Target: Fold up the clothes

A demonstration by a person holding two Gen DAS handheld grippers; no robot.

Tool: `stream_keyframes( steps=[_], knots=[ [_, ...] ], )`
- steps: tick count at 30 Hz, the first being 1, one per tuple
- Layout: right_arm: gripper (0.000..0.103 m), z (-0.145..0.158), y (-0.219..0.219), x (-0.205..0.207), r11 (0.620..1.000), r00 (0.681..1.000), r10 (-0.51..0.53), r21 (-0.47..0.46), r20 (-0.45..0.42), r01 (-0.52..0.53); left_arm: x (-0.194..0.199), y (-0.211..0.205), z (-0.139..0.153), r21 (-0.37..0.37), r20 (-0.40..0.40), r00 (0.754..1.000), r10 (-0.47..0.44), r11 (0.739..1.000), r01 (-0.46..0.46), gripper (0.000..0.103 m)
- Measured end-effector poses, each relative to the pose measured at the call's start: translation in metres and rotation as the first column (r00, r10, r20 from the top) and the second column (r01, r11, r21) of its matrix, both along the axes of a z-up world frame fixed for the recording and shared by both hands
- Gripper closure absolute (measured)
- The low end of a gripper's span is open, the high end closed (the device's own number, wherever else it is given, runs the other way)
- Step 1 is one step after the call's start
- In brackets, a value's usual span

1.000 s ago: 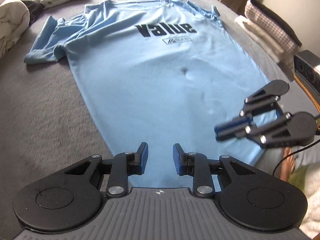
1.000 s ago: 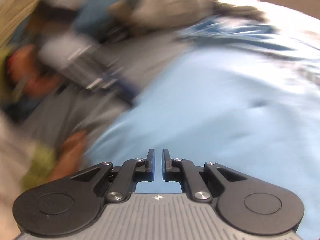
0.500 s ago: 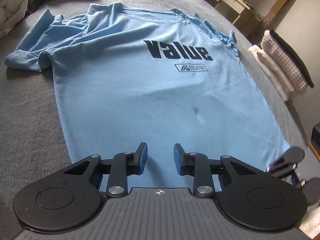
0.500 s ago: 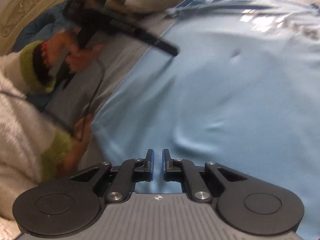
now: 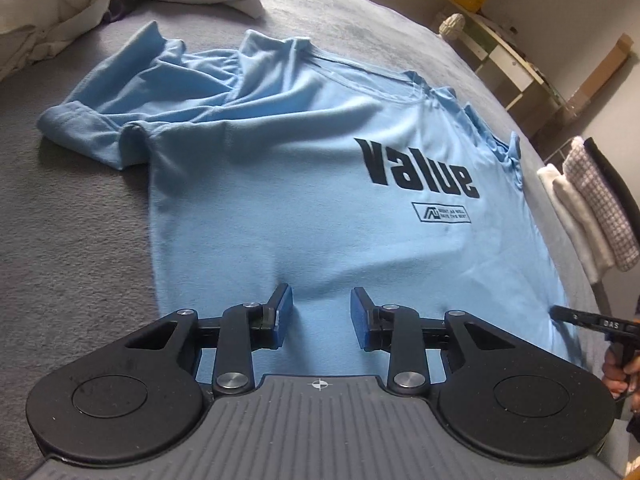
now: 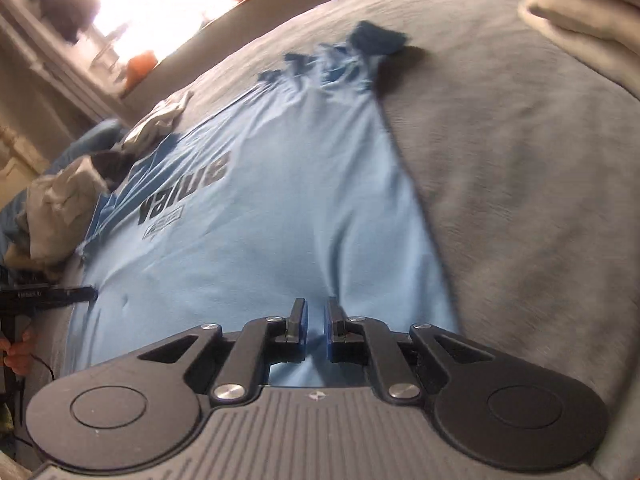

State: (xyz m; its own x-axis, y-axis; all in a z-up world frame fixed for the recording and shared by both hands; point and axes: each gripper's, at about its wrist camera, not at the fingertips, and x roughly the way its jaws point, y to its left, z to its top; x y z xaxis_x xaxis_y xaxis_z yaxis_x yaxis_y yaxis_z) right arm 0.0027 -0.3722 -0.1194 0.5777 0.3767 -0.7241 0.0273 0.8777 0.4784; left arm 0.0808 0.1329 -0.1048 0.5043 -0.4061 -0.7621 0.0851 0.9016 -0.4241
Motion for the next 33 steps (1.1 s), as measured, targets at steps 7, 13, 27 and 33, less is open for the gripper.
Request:
stream_keyframes(
  steps=[7, 13, 27, 33],
  knots=[
    [0.085, 0.027, 0.095, 0.000, 0.914, 0.914, 0.405, 0.023, 0.007, -0.406, 0.002, 0.015, -0.002, -0.024, 0.000, 0.999, 0.051, 0.998, -0.050, 0.071],
    [0.078, 0.002, 0.179, 0.002, 0.713, 0.712, 0.700, 0.105, -0.053, -0.693, -0.008, 0.033, 0.003, -0.027, 0.010, 0.994, 0.106, 0.994, -0.106, 0.071],
    [0.072, 0.085, 0.171, 0.129, 0.883, 0.884, 0.465, -0.093, 0.038, -0.460, 0.090, 0.063, 0.041, 0.150, 0.253, 0.962, 0.101, 0.978, -0.142, 0.060],
    [0.072, 0.090, 0.223, 0.208, 0.890, 0.885, 0.454, -0.109, 0.104, -0.443, 0.145, 0.072, 0.020, 0.341, 0.254, 0.960, 0.120, 0.917, -0.205, 0.050]
  ],
)
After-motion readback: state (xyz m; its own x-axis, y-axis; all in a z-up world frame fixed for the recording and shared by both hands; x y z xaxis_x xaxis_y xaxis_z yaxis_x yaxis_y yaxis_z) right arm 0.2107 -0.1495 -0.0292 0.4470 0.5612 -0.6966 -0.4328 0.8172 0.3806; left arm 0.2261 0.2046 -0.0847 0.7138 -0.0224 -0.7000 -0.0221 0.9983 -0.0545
